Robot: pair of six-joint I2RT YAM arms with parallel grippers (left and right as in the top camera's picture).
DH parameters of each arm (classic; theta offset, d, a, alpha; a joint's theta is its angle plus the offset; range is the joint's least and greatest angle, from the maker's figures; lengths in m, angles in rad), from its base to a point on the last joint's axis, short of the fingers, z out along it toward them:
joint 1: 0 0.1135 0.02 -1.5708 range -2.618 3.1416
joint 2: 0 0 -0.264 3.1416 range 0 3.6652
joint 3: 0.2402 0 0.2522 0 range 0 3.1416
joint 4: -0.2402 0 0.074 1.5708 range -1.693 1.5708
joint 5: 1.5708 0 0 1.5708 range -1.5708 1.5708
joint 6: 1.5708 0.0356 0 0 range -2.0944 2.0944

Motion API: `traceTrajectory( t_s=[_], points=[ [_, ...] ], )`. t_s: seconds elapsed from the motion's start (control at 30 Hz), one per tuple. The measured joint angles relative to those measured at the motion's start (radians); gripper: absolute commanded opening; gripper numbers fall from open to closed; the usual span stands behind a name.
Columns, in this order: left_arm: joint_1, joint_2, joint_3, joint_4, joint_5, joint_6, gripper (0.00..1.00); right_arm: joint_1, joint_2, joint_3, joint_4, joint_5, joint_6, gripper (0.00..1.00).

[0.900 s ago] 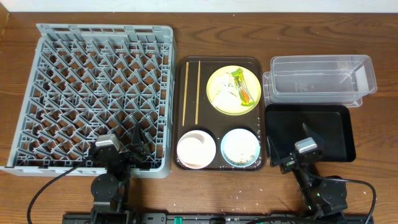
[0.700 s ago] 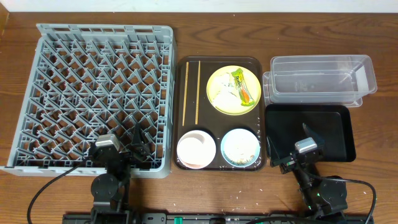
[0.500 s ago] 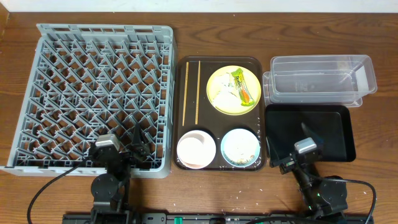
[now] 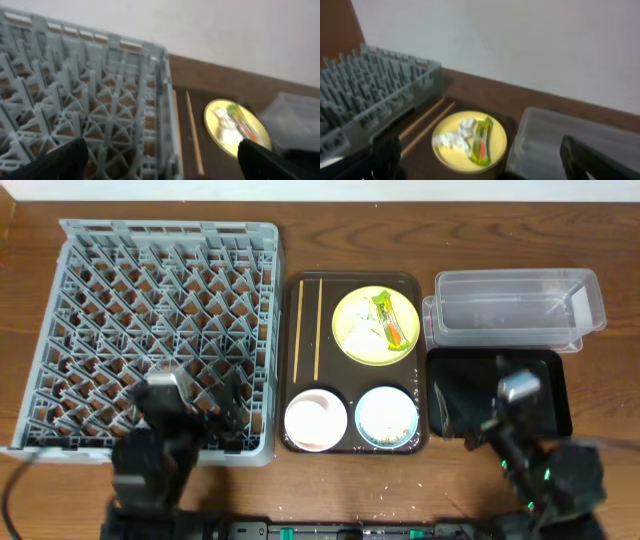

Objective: Sort waste into correct bins and load items into the dishwasher
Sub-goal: 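Move the right gripper toward the yellow plate on the tray, then grasp the tissue and green wrapper with the right gripper, drop into clear bin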

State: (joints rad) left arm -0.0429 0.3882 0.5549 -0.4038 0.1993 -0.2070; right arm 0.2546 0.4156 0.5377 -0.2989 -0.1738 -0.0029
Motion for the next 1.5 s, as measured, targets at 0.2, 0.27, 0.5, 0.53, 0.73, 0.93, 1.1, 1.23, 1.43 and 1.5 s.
traceTrajectory(
  t_s=[0.2,0.27,0.5,0.53,0.73,0.93,1.1,1.23,1.43,1.5],
  points=[
    [0.000,0.384,0.419,-0.373,0.118,-0.003,0.96,0.000,0.501,0.475,-0.350,-0.079,0.011,0.99],
    [0.000,0.469,0.508,-0.445,0.139,-0.003,0.96,0.000,0.632,0.600,-0.444,-0.100,0.023,0.99],
    [0.000,0.589,0.576,-0.494,0.169,-0.003,0.96,0.013,1.038,0.825,-0.372,-0.281,0.088,0.93],
    [0.000,0.598,0.576,-0.497,0.169,-0.003,0.96,0.016,1.047,0.825,-0.371,-0.280,0.091,0.93],
    [0.000,0.629,0.576,-0.499,0.169,-0.003,0.96,0.187,1.311,0.829,-0.286,-0.018,0.161,0.73],
    [0.000,0.650,0.576,-0.500,0.169,-0.003,0.96,0.266,1.568,0.829,-0.127,0.186,0.215,0.78],
    [0.000,0.654,0.576,-0.501,0.169,-0.003,0.96,0.264,1.677,0.831,-0.082,0.253,0.241,0.01],
    [0.000,0.654,0.576,-0.501,0.169,-0.003,0.96,0.264,1.674,0.840,-0.103,0.235,0.256,0.01],
    [0.000,0.655,0.576,-0.501,0.170,-0.003,0.96,0.213,1.491,0.834,-0.186,0.199,0.325,0.01],
    [0.000,0.655,0.576,-0.501,0.170,-0.003,0.96,0.165,1.407,0.836,-0.196,0.219,0.354,0.01]
  ],
)
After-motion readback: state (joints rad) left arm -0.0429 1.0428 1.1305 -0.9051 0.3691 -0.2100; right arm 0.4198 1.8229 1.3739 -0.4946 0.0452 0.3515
